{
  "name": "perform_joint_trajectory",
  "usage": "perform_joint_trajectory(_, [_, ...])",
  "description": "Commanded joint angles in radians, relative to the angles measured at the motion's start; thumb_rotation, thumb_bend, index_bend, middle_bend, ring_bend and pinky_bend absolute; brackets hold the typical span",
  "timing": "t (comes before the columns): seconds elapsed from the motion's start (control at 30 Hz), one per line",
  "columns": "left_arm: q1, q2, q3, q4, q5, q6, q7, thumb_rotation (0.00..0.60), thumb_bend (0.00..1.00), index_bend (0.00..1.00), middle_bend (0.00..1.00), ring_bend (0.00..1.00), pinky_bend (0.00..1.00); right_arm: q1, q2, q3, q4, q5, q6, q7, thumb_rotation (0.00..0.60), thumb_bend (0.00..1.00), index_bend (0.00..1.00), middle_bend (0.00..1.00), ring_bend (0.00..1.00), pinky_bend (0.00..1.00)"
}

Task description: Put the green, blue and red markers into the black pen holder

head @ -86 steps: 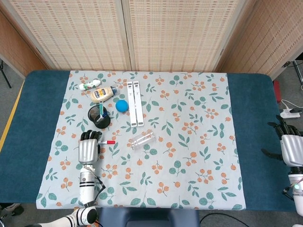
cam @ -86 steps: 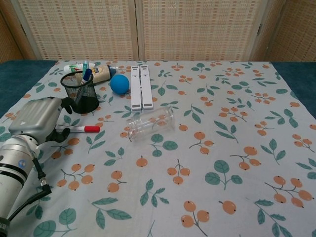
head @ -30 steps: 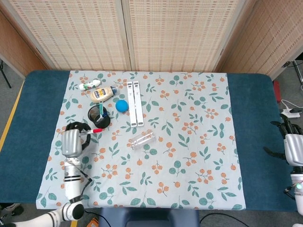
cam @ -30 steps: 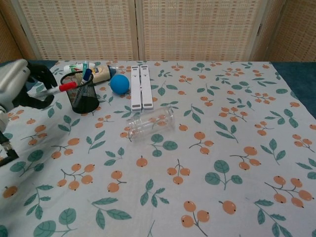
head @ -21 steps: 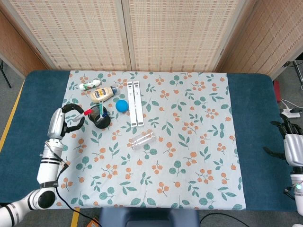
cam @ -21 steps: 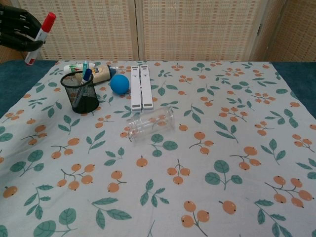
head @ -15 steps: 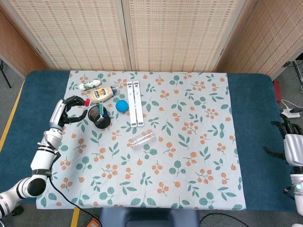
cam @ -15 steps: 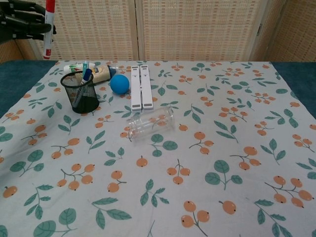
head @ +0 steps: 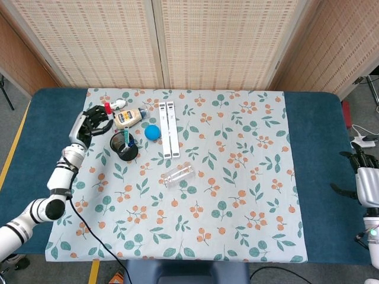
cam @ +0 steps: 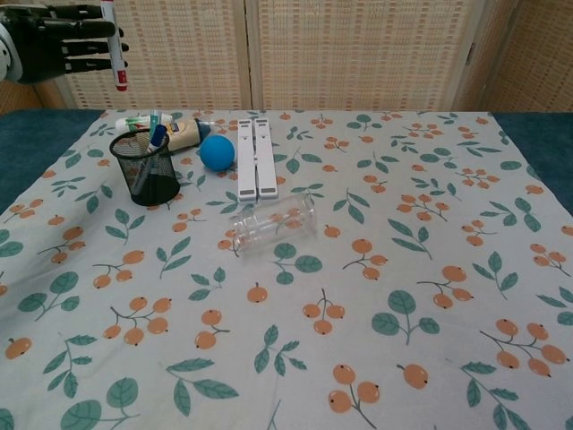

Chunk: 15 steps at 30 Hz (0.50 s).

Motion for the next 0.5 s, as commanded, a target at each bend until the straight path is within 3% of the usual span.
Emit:
perform_joint_trajectory(0.03, [-0.028, -0.041, 0.03, 0.065, 0.036, -0.01, -0.061, 0.6, 0.36, 0.55, 0.6, 0.29, 0.26, 0.001, -0.002, 0.001, 0.003, 0.002, -0.003, -0.003, 0.6, 0.03, 0.24, 0.05, 0.2, 0.17])
perform_joint_trajectory(0.5, [-0.087, -0.182, 0.142, 0.294, 0.145, 0.024, -0.307, 0.6, 0.36, 0.55, 0.61, 0.29, 0.25, 0.003, -0.004, 0.0, 0.009, 0.002, -0.009, -0.001, 0.6, 0.03, 0.24, 0.05, 0.2, 0.17])
